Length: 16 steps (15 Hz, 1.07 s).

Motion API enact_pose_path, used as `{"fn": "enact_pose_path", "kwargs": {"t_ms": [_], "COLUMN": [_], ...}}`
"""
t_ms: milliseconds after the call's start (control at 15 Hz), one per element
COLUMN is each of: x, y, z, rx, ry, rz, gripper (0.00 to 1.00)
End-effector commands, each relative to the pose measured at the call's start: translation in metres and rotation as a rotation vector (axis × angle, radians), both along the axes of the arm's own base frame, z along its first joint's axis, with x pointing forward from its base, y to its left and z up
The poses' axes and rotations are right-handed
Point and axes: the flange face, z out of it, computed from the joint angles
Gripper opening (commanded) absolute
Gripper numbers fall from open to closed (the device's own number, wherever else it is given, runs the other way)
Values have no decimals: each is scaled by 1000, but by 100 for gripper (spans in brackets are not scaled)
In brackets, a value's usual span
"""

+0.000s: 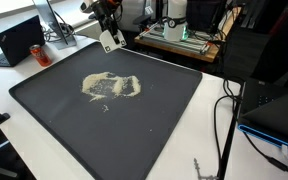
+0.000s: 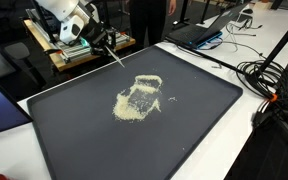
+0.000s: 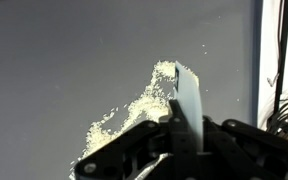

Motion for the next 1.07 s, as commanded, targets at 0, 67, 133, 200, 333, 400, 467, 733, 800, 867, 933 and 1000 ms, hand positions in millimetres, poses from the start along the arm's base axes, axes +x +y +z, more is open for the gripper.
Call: {"fn": "enact_pose_path", "kwargs": {"t_ms": [0, 67, 133, 200, 333, 400, 467, 733, 800, 867, 933, 1000], "x": [4, 8, 11, 14, 19, 21, 25, 36, 39, 41, 43, 45], "y": [27, 32, 36, 40, 45, 47, 48, 49, 50, 51, 52, 52], "z": [22, 27, 31, 35, 43, 46, 52, 65, 67, 69, 69, 70], "rx": [-138, -177, -218, -252, -302, -318, -342, -461, -509, -548, -589, -623], "ry": [-22, -33, -45, -55, -70, -72, -83, -101, -108, -107, -107, -101], "rz": [66, 74, 82, 86, 85, 81, 69, 31, 18, 8, -3, -7], "gripper": [1, 1, 1, 1, 1, 1, 1, 1, 1, 1, 1, 1]}}
